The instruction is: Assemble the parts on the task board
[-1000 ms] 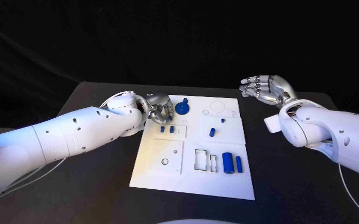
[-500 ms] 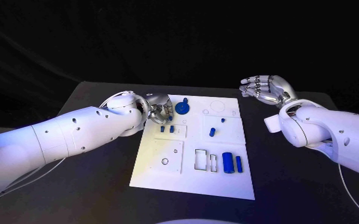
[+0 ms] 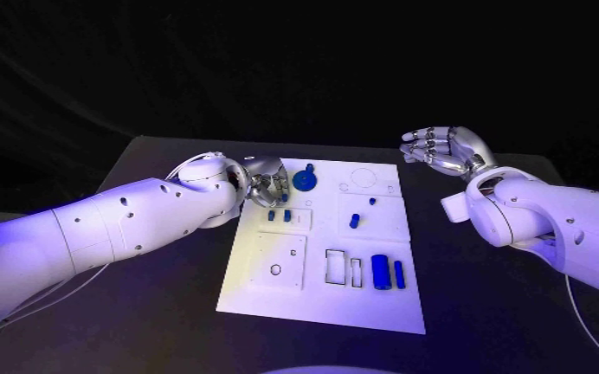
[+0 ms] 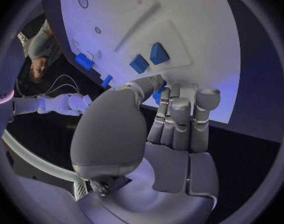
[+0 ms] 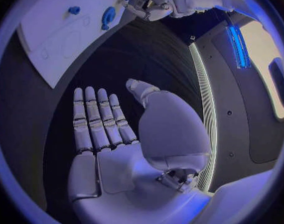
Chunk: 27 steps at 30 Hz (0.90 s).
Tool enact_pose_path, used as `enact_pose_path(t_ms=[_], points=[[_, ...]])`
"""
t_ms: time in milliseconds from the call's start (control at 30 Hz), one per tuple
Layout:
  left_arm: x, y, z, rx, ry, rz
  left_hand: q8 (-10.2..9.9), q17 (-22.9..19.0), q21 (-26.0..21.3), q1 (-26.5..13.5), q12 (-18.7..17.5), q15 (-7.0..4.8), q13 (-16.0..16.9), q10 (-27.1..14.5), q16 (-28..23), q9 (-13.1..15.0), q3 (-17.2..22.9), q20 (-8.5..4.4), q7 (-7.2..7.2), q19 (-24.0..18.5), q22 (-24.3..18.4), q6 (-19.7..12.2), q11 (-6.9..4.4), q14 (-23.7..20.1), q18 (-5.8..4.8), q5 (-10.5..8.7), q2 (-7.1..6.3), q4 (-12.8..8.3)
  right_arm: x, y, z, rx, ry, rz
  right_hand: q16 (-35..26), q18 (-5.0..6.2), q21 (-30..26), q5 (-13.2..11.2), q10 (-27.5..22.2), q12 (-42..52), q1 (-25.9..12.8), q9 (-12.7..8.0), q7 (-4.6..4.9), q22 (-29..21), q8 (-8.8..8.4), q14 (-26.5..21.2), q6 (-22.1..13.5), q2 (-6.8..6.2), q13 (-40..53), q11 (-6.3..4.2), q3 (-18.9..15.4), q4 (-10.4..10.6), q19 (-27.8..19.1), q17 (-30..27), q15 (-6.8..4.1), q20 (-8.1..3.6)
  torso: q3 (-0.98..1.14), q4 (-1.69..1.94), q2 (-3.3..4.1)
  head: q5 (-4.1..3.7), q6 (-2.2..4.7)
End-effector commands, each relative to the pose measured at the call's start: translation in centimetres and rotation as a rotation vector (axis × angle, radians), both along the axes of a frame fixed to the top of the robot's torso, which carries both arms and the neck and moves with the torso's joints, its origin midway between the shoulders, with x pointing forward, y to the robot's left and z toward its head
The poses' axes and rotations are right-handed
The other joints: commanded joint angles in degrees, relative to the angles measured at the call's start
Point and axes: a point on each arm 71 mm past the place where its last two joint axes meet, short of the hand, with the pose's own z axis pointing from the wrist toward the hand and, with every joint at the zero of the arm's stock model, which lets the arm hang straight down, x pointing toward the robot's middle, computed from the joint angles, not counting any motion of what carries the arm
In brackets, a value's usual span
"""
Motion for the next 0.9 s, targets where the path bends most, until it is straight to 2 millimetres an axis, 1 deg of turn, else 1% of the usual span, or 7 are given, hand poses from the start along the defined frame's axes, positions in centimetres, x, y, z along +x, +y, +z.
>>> enact_pose_path(t_ms=[33,100,200,367,700,800,900], points=[[-0.1,-0.1,0.1,-0.002,-0.002,-0.006,-0.61,-0.21,-0.33,-0.01,-0.48,0.02,-0.01,-0.56,-0.26,-0.19,-0.53,-0.02,0.01,-0.58,-0.19,-0.72,0.1,-0.51,0.16,-0.2,-0.66,0.07,0.0,0.1,0.0,0.002,-0.004,0.019,-0.2,0.35,-0.35,0.14,0.42,0.2,-0.48,-0.07,4.36,-0.07,0.18,0.54,0.52,0.22,-0.07,-0.13,-0.17,0.1,0.48,-0.07,0.02,-0.04,-0.02,0.01,-0.01,-0.01,0.02],[-0.1,0.0,0.1,-0.003,-0.004,-0.006,-1.46,-0.45,-0.51,0.03,-0.82,0.02,0.04,-0.91,-0.34,-0.56,-0.84,-0.03,-0.04,-0.69,-0.42,-1.89,0.1,-0.65,0.19,-0.16,-0.78,0.07,-0.1,0.1,0.0,0.002,-0.004,0.019,-0.21,0.35,-0.47,0.12,0.4,0.38,-0.48,-0.26,4.36,-0.39,0.24,0.59,0.5,0.28,-0.47,-0.13,-0.39,0.19,0.61,-0.36,0.02,-0.04,-0.04,0.04,-0.01,-0.04,-0.03],[-0.1,0.0,0.1,-0.004,-0.005,-0.005,-1.7,-0.67,-0.63,0.08,-0.97,0.05,0.06,-1.06,-0.42,-0.67,-0.96,-0.03,0.08,-0.76,-0.61,-2.17,0.14,-0.73,0.22,-0.16,-0.79,0.07,-0.1,0.1,0.0,0.002,-0.004,0.019,-0.21,0.35,-0.47,0.12,0.4,0.38,-0.48,-0.26,4.36,-0.39,0.24,0.59,0.5,0.28,-0.47,-0.13,-0.39,0.19,0.61,-0.36,0.02,-0.04,-0.03,0.06,0.01,-0.04,0.01],[-0.1,0.0,0.1,-0.006,-0.008,-0.003,-1.87,-0.82,-0.73,0.13,-1.07,0.07,0.06,-1.16,-0.46,-0.75,-1.03,-0.03,0.2,-0.82,-0.76,-2.35,0.19,-0.79,0.24,-0.15,-0.77,0.06,-0.1,0.1,-0.1,0.002,-0.003,0.019,-0.21,0.35,-0.47,0.12,0.4,0.38,-0.48,-0.26,4.36,-0.39,0.24,0.59,0.5,0.28,-0.47,-0.13,-0.39,0.19,0.61,-0.36,0.02,-0.04,-0.04,0.0,0.01,0.03,0.01],[-0.1,0.3,0.1,-0.007,-0.015,0.007,-1.84,-1.2,-0.93,0.4,-1.21,0.16,0.09,-1.31,-0.6,-0.76,-1.02,0.01,0.35,-0.96,-1.09,-2.09,0.32,-0.93,0.29,-0.09,-0.57,-0.01,-0.1,0.1,-0.2,0.001,-0.001,0.018,-0.21,0.35,-0.47,0.12,0.4,0.38,-0.48,-0.26,4.36,-0.39,0.24,0.59,0.5,0.28,-0.47,-0.13,-0.39,0.19,0.61,-0.36,0.02,-0.04,0.02,-0.03,-0.01,-0.02,0.05],[-0.1,0.7,0.1,-0.009,-0.022,0.015,-1.93,-2.32,-1.37,0.75,-1.32,0.21,0.11,-1.39,-1.01,-0.81,-0.9,0.05,0.44,-1.3,-1.86,-2.07,0.4,-1.3,0.42,-0.02,-0.42,-0.17,0.0,0.0,-0.2,0.0,0.002,0.017,-0.21,0.35,-0.49,0.12,0.39,0.4,-0.45,-0.29,4.36,-0.44,0.25,0.59,0.49,0.29,-0.53,-0.13,-0.41,0.18,0.62,-0.4,0.02,-0.04,-0.03,-0.04,0.0,-0.09,0.02],[0.1,1.2,0.2,-0.018,-0.025,0.028,-2.01,-3.03,-1.73,0.92,-1.37,0.24,0.13,-1.42,-1.28,-0.85,-0.84,0.08,0.49,-1.58,-2.48,-2.1,0.44,-1.55,0.53,0.0,-0.36,-0.24,0.0,-0.1,-0.3,-0.005,0.005,0.018,-0.2,0.35,-0.55,-0.03,0.36,0.48,0.26,-0.41,4.33,-0.62,0.28,0.63,0.48,0.25,-0.76,-0.16,-0.23,-0.37,0.69,-0.56,0.01,-0.04,0.0,-0.07,-0.02,-0.13,0.13]])
